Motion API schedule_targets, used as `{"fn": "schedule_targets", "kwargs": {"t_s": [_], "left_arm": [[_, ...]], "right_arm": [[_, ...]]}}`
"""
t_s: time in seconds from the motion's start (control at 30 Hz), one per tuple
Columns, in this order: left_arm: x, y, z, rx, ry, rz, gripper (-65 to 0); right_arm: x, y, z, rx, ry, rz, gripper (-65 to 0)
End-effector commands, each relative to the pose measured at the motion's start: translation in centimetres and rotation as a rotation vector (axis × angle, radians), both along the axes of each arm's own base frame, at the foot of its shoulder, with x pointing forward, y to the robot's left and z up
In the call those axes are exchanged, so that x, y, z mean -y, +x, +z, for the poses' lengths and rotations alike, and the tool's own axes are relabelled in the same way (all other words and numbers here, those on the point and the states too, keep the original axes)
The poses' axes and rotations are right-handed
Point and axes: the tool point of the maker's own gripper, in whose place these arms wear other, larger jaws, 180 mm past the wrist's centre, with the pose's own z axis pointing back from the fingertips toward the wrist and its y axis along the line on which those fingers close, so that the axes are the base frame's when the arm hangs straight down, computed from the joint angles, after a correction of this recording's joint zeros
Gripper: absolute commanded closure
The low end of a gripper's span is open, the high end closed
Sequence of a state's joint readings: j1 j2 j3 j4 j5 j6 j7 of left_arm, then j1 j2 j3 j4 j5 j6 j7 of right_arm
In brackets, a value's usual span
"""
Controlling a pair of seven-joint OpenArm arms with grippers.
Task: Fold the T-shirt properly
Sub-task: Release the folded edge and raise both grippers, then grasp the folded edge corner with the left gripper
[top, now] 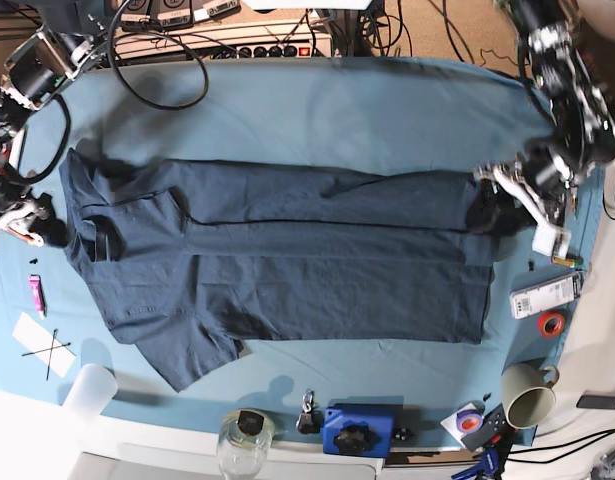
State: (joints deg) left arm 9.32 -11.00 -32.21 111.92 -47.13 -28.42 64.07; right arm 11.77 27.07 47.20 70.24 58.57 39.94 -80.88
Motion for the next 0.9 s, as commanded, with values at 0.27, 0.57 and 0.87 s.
{"fn": "schedule_targets", "kwargs": {"t_s": [0.27,0.57,0.87], "left_arm": [[1.9,-6.1,2.5,0.052,0.077,-0.048,-32.2],[2.1,-7.5,1.7,0.012,0.073,-0.049,-32.2],[2.8,-7.2,2.0,0.039,0.025,-0.019,-32.2]], "right_arm": [[2.4,-2.9,-0.7,-0.070,-0.074,-0.028,-26.2],[2.6,-7.7,-4.9,-0.223,-0.085,-0.035,-26.2],[1.1,-8.4,-7.6,-0.216,-0.052,-0.085,-26.2]]}}
